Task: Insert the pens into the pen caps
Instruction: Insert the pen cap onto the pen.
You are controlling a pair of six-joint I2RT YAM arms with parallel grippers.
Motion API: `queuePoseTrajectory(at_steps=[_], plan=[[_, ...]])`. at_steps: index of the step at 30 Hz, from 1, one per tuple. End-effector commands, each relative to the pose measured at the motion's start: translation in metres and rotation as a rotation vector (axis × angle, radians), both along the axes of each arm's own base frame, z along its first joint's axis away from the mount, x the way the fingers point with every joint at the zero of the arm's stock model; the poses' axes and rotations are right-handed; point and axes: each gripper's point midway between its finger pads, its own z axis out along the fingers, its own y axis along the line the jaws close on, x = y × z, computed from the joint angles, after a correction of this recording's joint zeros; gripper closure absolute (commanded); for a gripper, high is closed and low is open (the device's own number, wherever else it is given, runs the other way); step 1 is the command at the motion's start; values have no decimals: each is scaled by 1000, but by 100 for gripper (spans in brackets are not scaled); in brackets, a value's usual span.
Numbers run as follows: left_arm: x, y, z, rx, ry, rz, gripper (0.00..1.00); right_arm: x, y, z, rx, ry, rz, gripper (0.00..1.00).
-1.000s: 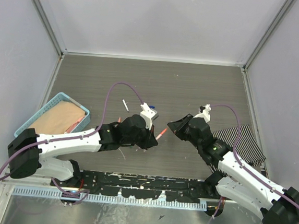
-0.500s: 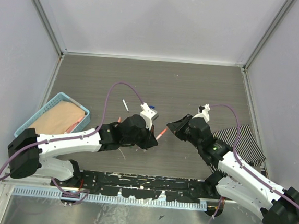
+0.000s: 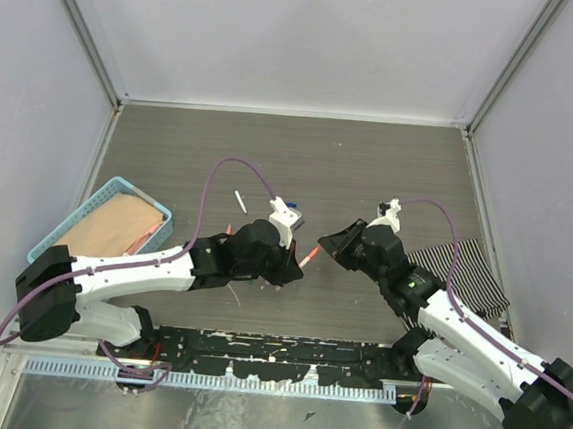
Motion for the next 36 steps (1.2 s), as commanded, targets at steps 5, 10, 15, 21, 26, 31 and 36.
queuePoseTrajectory(at_steps=[5, 10, 15, 21, 26, 31, 36], plan=[[6, -11, 11, -32, -29, 4, 100, 1, 6, 20, 37, -49, 27, 100], [9, -12, 13, -37, -30, 18, 100, -2, 7, 19, 38, -44, 37, 99], [11, -15, 17, -56, -33, 27, 100, -4, 9, 15, 27, -34, 50, 99], [11, -17, 23, -73, -37, 24, 100, -5, 13, 9, 1, -21, 63, 99], [13, -15, 22, -68, -44, 32, 100, -6, 19, 8, -20, -21, 76, 99], [16, -13, 22, -81, -54, 56, 100, -8, 21, 12, -28, -27, 79, 99], [19, -14, 23, -94, -65, 71, 100, -8, 26, 24, -21, -59, 98, 99]])
